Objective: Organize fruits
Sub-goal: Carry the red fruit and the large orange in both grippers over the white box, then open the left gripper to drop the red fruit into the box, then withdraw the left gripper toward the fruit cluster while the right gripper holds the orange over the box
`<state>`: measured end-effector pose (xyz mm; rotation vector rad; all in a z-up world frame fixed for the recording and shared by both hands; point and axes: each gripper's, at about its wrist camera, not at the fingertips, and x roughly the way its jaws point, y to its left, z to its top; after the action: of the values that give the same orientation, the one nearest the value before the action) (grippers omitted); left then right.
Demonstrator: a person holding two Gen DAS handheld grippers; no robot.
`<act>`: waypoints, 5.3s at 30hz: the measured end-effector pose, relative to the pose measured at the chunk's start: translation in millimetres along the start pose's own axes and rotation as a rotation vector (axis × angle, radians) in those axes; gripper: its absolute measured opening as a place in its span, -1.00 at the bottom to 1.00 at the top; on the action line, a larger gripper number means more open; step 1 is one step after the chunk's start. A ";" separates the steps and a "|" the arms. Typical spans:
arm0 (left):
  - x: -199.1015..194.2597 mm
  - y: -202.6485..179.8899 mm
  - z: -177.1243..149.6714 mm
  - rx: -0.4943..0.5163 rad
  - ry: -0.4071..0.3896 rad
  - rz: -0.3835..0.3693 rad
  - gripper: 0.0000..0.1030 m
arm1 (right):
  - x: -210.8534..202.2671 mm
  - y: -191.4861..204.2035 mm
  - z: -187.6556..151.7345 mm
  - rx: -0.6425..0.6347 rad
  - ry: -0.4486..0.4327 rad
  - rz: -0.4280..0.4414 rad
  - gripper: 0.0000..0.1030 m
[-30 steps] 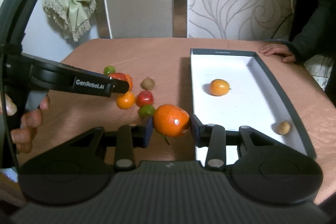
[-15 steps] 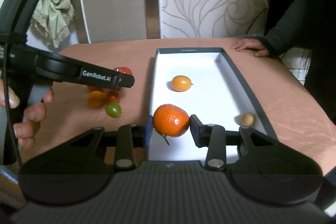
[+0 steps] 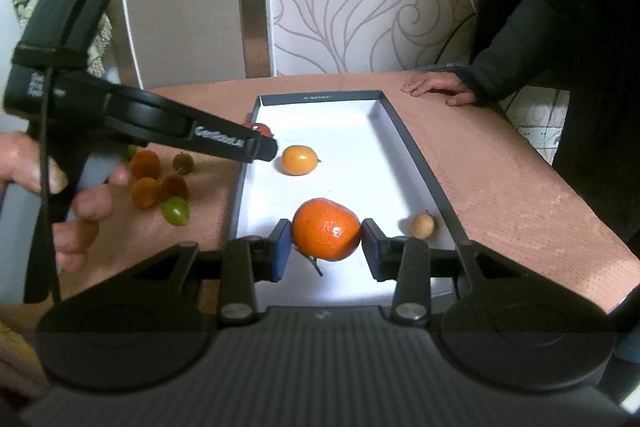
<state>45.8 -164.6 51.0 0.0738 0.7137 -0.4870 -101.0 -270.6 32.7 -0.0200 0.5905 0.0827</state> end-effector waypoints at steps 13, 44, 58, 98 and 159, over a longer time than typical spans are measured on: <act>33.7 -12.9 21.3 0.036 0.007 -0.038 -0.21 | -0.3 -1.3 1.3 0.009 0.006 -0.029 -0.20; 119.0 -29.7 46.5 0.097 0.099 -0.047 -0.21 | -6.4 -1.3 -5.0 0.068 0.032 -0.115 -0.20; 126.5 -37.0 65.1 0.130 0.090 -0.029 -0.21 | -11.9 3.2 -8.4 0.074 0.031 -0.131 -0.20; 91.0 -36.1 62.9 0.109 0.044 0.014 0.29 | -0.1 -21.2 -3.3 0.122 0.008 -0.122 -0.20; -46.7 -15.1 -17.8 -0.095 -0.032 0.193 0.29 | 56.9 -44.8 -8.2 0.016 0.065 0.001 -0.20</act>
<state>-2.3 -155.1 69.1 0.0453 0.6893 -0.2684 -54.7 -311.5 -6.0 -0.0066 0.6564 0.0782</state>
